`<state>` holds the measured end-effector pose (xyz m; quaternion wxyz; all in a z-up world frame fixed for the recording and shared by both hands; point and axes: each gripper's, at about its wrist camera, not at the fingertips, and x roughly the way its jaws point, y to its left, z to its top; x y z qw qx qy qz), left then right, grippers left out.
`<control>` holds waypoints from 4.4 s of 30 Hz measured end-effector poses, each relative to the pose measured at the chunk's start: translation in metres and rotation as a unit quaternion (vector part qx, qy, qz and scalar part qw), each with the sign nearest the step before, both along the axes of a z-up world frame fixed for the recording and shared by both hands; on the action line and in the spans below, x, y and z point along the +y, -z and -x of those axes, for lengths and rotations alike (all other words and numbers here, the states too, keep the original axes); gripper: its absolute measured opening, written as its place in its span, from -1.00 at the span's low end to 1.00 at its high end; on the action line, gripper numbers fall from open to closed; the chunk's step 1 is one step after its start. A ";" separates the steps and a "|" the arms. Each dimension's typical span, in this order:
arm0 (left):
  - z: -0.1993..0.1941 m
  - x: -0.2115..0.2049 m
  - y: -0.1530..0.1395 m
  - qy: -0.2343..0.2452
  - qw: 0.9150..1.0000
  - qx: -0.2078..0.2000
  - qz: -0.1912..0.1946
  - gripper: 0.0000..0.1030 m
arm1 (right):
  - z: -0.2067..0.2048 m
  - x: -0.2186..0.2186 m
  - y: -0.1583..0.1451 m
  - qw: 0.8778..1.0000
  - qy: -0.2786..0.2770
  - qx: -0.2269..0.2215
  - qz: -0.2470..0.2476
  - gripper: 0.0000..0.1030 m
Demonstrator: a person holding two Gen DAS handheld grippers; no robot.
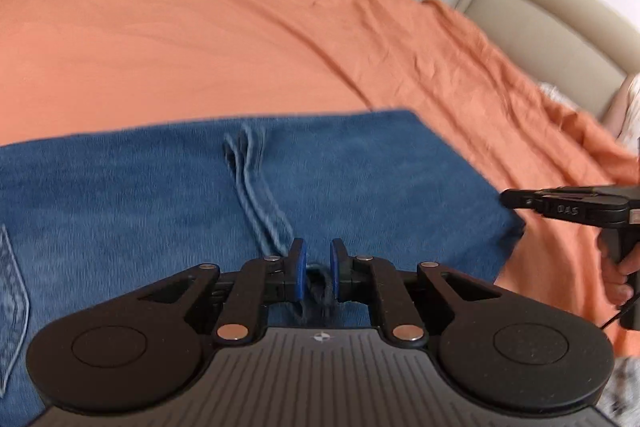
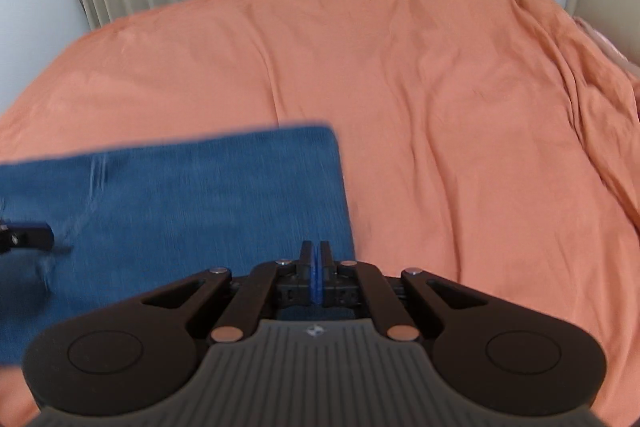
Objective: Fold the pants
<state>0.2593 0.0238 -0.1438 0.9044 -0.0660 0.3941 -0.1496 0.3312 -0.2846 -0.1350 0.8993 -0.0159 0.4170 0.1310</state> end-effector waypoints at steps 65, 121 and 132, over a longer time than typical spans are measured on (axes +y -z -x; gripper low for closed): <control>0.173 0.319 0.012 -0.538 0.782 0.022 0.313 0.19 | 0.003 0.285 0.018 0.956 -0.253 -0.007 0.150 -0.79; 0.076 0.016 -0.017 -0.089 0.994 -0.014 -0.061 -0.23 | 0.084 0.126 -0.024 0.985 -0.161 0.047 -0.040 -0.73; 0.071 0.059 -0.050 -0.096 0.988 0.003 0.120 0.30 | 0.083 0.144 -0.044 0.986 -0.150 0.026 -0.073 -0.30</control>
